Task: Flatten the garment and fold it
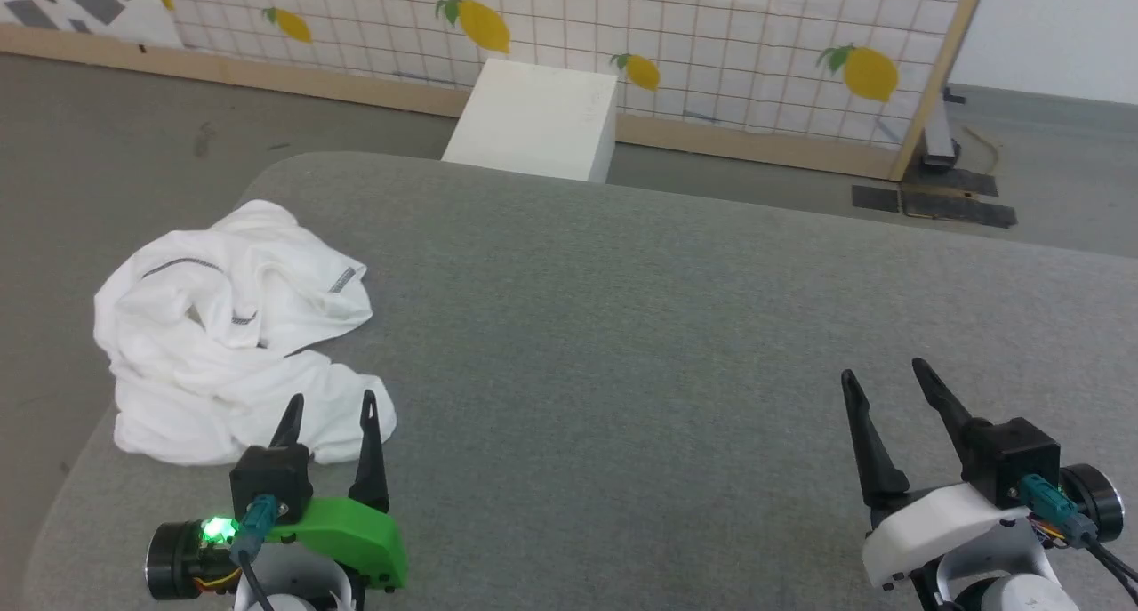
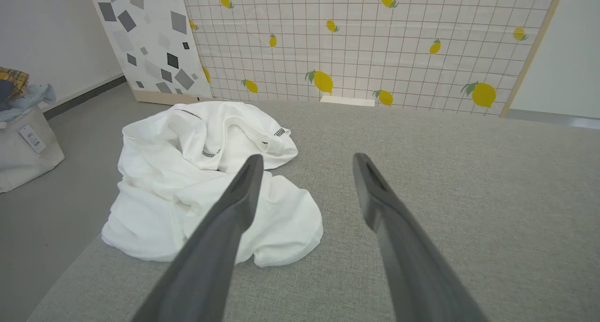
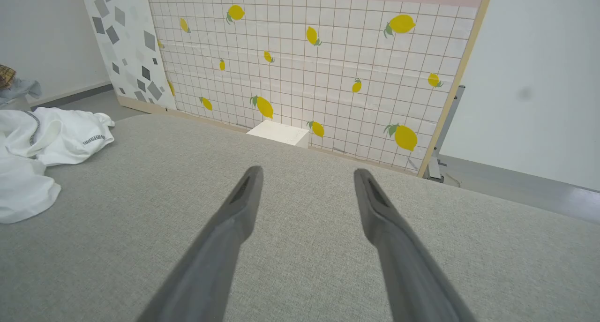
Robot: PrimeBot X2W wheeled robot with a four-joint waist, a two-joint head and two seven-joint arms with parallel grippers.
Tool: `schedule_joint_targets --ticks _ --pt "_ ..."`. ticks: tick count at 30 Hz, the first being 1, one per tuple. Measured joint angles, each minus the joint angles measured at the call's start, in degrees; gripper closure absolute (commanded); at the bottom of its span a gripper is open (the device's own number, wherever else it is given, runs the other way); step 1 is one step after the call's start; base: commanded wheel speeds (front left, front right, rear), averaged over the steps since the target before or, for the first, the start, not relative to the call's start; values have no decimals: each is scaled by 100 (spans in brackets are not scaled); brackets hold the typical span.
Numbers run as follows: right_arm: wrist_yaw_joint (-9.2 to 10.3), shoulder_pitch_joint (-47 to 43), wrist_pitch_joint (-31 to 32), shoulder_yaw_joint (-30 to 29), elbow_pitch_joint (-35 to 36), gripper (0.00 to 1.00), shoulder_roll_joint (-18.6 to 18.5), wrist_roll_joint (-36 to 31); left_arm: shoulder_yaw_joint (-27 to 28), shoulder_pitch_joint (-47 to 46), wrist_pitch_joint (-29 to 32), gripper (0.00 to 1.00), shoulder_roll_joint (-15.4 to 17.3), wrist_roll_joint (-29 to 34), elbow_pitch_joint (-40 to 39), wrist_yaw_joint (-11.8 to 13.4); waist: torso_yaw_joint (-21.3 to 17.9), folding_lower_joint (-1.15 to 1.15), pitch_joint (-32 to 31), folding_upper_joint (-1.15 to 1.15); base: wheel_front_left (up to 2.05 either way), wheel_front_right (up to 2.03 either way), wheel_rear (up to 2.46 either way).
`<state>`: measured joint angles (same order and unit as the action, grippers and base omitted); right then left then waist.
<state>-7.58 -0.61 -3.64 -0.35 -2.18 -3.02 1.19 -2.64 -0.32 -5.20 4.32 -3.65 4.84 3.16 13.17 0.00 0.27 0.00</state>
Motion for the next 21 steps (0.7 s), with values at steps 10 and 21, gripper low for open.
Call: schedule_joint_targets --ticks 10,21 --pt "0 70 -87 0 -45 0 1 33 -18 -39 -105 0 67 -146 51 103 361 0 29 0 0 0 0" --pt "0 93 -151 13 -70 0 1 33 -12 -39 -253 0 131 -250 116 248 666 0 29 0 0 0 0"
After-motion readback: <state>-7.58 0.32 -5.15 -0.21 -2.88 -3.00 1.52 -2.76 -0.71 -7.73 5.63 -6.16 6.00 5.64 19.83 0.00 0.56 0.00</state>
